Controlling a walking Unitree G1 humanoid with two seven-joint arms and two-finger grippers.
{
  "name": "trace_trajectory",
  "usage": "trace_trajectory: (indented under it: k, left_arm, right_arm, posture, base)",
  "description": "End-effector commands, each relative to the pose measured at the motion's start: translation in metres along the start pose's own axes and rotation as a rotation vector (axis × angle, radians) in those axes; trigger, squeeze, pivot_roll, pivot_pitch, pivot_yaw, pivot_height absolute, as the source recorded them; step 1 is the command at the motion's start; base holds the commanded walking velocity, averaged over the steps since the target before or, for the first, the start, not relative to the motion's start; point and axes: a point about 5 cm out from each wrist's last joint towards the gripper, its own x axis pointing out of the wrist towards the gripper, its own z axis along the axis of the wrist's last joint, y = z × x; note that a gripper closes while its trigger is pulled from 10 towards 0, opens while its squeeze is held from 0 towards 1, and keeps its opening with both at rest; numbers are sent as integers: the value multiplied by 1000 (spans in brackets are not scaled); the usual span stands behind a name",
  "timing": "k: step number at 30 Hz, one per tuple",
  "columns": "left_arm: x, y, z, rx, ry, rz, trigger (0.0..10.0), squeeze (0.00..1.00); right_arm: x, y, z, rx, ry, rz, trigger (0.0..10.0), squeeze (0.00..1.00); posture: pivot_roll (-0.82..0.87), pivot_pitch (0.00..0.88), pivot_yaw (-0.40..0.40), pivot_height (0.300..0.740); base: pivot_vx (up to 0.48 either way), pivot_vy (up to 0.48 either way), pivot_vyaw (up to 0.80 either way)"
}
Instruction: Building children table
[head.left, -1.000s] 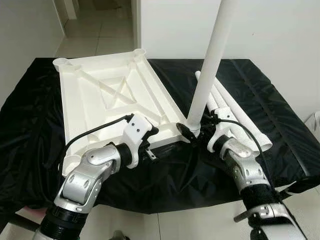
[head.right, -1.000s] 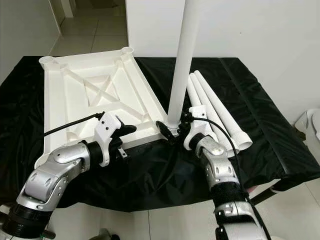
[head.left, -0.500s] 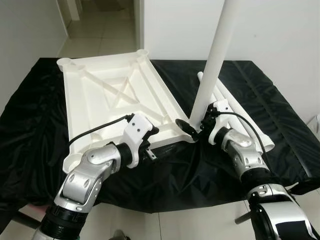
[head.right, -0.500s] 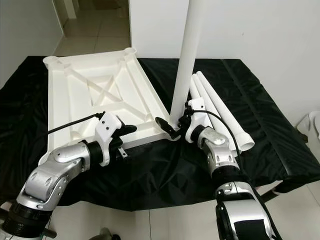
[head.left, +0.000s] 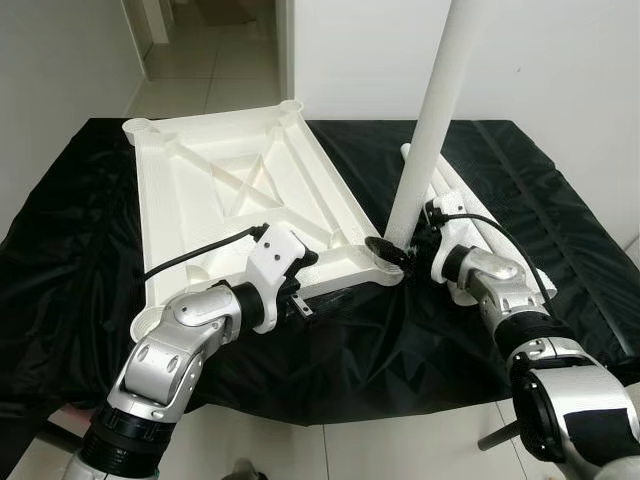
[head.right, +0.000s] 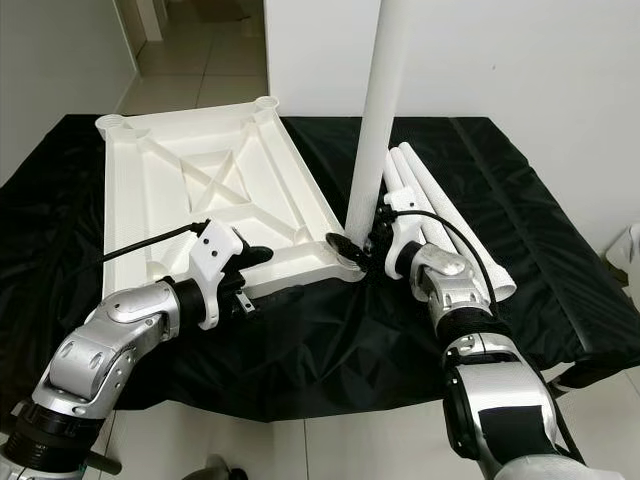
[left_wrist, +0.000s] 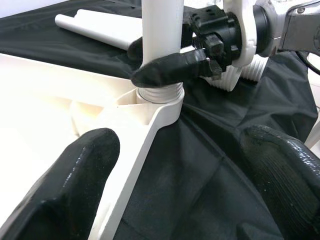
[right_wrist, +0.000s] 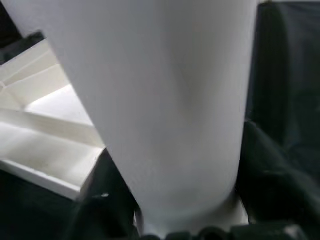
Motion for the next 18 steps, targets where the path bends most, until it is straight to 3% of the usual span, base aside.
trace_trajectory:
  k: [1, 11, 18]
  left_arm:
    - [0, 1, -1, -2, 9, 0, 10000, 0]
    - [1, 1, 0, -3, 7, -2, 10000, 0]
    - [1, 1, 0, -5, 6, -1, 10000, 0]
  right_arm:
    - [-2, 1, -5, -9, 34, 24, 0, 0]
    - [0, 10, -12, 19, 10, 62, 0, 0]
    - [6, 15, -11, 56, -72, -71, 0, 0]
  posture:
    - [-22, 24, 31, 740]
    - [-27, 30, 29, 740]
    - [-28, 34, 24, 740]
  base:
    - [0, 0, 0]
    - [0, 0, 0]
    - [0, 0, 0]
